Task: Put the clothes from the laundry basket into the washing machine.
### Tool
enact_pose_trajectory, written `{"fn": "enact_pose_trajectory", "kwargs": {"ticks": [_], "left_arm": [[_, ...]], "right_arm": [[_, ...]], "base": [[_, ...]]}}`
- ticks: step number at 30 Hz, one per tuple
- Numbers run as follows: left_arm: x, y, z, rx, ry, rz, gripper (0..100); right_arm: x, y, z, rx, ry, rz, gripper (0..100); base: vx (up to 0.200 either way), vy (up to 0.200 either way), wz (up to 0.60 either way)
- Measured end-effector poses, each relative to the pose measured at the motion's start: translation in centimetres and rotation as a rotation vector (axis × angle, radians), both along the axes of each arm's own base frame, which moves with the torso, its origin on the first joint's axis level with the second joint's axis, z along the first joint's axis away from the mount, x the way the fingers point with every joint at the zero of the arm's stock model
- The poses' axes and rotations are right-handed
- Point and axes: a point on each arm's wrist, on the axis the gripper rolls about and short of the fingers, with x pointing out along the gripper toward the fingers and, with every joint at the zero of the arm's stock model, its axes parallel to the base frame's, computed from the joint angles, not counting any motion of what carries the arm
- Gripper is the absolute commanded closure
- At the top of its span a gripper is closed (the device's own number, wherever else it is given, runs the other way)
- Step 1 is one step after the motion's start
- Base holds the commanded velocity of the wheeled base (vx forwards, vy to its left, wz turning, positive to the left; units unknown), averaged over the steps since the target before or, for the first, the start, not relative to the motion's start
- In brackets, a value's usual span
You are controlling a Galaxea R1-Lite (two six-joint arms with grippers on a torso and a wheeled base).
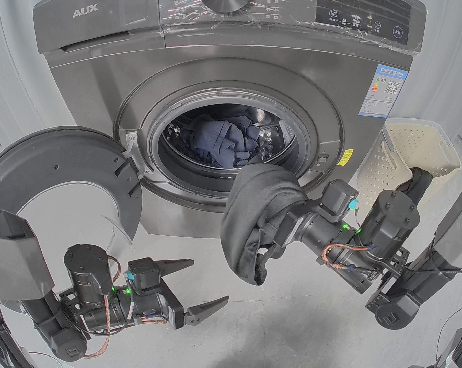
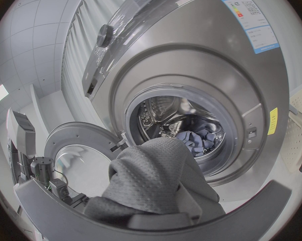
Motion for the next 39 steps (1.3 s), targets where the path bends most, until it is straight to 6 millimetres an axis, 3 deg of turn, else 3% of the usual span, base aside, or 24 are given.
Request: {"fn": "enact_pose_trajectory", "kwargs": {"ticks": [16,29,39], "left_arm": [[3.7,-3.1,0.1,-0.075,-0.045,0.034,0],[6.3,-4.5,-0.5,-0.090,-0.082,0.105,0],[7.7,-5.0,-0.5,-0.110,-0.102,0.174,0]], "right_arm": [[0.1,4.6,-1.2,0.010,-0.010,0.085,100],[-1.2,6.0,-1.0,0.021,-0.013,0.118,100],[-1.6,5.9,-0.6,0.030,-0.020,0.120,100]], "base": [[0.000,0.000,0.00],[0.000,0.000,0.00],[0.000,0.000,0.00]]}}
